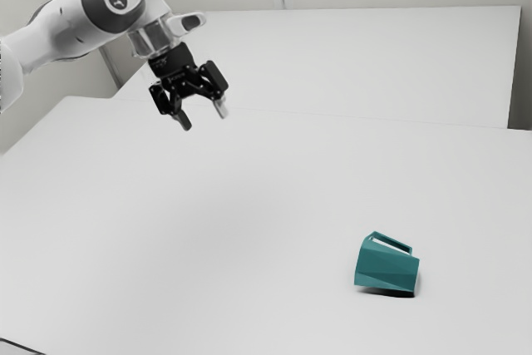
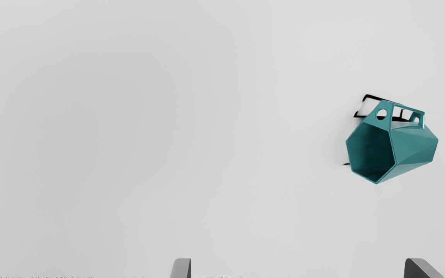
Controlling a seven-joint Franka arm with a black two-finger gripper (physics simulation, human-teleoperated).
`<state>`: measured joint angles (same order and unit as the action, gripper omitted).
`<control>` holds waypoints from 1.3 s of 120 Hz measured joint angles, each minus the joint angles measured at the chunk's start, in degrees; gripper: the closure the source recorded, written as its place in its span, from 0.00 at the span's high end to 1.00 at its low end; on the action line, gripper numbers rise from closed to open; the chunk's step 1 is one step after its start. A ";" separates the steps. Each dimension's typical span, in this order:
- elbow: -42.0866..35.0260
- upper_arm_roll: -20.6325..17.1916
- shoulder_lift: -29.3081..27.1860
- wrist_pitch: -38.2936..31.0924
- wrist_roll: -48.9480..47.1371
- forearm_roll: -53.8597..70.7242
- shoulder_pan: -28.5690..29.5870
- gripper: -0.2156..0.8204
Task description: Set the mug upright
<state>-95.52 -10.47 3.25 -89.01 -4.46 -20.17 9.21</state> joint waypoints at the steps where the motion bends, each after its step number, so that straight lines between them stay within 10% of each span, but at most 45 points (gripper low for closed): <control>1: -0.31 -0.01 0.07 -0.06 0.04 -0.43 0.07 0.79; 52: -18.08 -0.60 0.65 -13.06 10.33 -18.32 0.39 0.79; 156: -30.39 -16.69 9.49 -33.66 41.75 -52.33 -1.19 0.79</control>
<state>-125.91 -27.16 12.74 -122.68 37.28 -72.50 8.02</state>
